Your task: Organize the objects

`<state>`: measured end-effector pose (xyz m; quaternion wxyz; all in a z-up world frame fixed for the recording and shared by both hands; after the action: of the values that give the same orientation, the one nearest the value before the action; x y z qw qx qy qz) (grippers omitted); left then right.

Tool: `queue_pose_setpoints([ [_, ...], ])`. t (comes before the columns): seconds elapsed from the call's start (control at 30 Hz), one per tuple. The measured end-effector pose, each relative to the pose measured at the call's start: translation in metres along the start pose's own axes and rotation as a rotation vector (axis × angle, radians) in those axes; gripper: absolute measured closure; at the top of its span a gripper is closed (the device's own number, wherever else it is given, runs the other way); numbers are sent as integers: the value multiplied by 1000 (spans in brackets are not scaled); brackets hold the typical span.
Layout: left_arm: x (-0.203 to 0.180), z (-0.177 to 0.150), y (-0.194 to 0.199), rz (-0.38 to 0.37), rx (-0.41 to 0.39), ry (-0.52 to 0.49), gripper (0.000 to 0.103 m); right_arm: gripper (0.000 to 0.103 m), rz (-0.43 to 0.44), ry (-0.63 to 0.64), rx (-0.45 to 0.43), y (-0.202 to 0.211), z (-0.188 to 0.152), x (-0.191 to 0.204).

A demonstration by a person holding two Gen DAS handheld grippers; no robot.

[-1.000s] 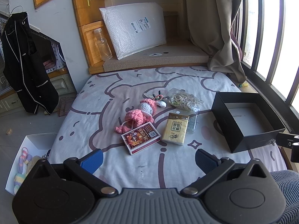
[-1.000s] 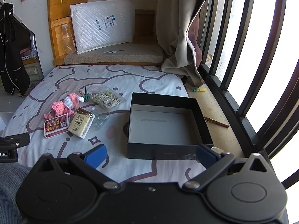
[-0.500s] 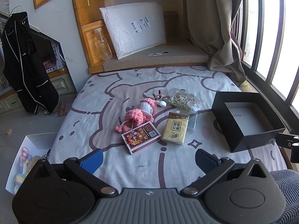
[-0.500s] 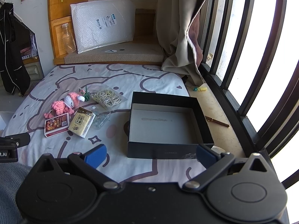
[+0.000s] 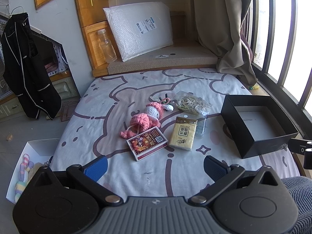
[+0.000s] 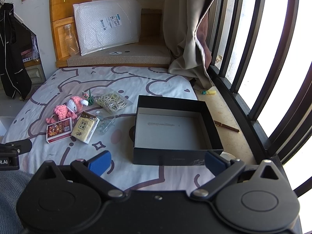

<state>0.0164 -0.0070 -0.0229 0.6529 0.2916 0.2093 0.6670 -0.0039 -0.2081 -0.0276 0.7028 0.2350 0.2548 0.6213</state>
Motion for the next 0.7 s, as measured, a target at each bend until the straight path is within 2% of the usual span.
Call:
queue_pose_setpoints([
  [0.7,-2,-6,-4,-9,9,-3,0,0,4,-4,18,-3,-3,0],
])
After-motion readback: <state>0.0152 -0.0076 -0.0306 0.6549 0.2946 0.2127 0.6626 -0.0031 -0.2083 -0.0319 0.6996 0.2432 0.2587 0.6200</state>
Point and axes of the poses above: each gripper's, at about its wrist camera, not at the fingertips, and y roughly against the way its jaws point, x to its left, z to its top, the point moved 2 cm from there along -y, roughly the way its jaws point, and after that the axes turned 2 degrees about -x, right-handed, at the moved point
